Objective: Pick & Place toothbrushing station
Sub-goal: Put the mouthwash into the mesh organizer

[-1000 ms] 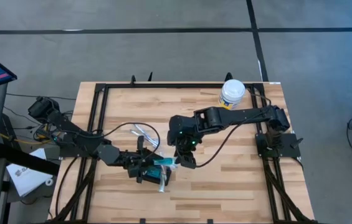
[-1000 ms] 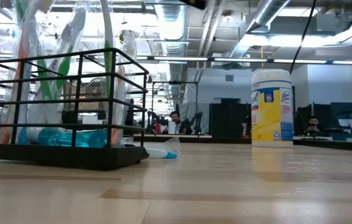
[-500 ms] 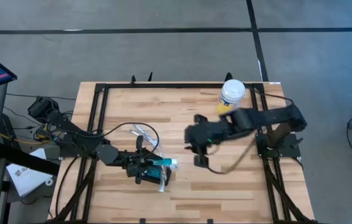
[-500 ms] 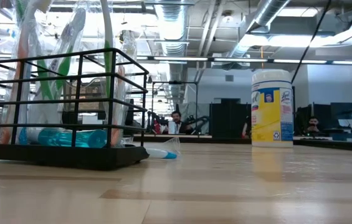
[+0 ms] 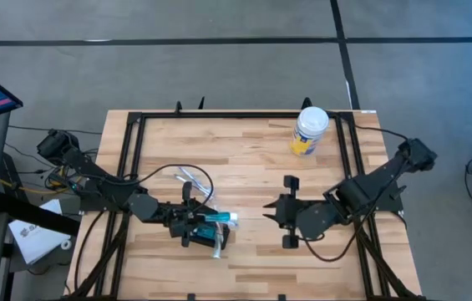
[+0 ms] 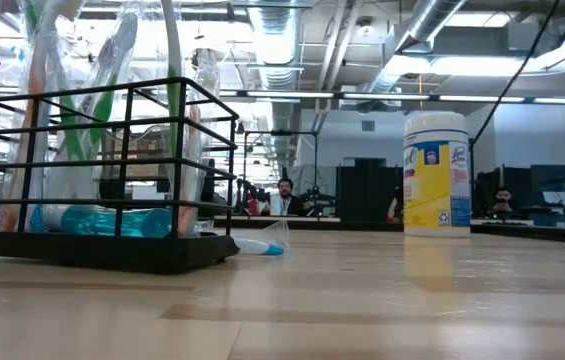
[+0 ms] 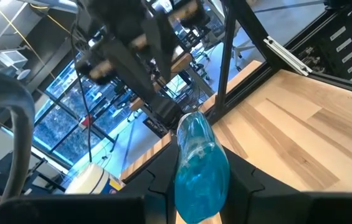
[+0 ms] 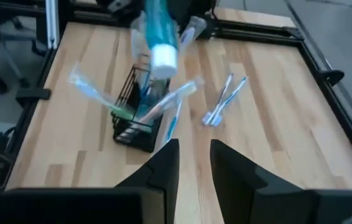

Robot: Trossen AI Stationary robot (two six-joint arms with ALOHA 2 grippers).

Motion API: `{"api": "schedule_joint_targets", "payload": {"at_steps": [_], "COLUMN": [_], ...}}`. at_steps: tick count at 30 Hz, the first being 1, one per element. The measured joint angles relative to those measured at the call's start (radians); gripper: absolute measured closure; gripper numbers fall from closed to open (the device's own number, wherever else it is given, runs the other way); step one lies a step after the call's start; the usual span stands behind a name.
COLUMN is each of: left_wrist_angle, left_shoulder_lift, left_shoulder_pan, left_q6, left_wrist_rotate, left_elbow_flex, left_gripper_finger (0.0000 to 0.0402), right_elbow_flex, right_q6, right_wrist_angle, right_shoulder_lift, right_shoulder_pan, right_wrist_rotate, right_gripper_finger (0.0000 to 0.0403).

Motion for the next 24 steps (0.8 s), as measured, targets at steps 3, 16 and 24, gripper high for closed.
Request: {"api": "schedule_joint_targets", "payload": {"at_steps": [3, 16, 24], "left_wrist_angle": [0.003, 0.027, 0.062], "left_shoulder_lift": [0.000, 0.000, -0.001], "left_shoulder_pan": [0.000, 0.000, 0.004], "left_q6": [0.000, 0.000, 0.001], "left_wrist_rotate": [0.000, 0.001, 0.001], "left_elbow_flex": [0.000, 0.000, 0.000], "left_gripper_finger": [0.0335, 0.0335, 0.0335], "right_elbow_flex": [-0.192, -0.657, -0.658], "right_q6": [-0.026, -0.116, -0.038], "right_wrist_angle": [0.210, 0.974, 1.039], "right_shoulder_lift": [-0.092, -0.240, -0.186], "right_shoulder_pan": [-0.016, -0.148, -0.237], "right_wrist_rotate": [0.001, -0.003, -0.012], "right_gripper_finger": [0.0322, 0.0322, 0.0322]}}
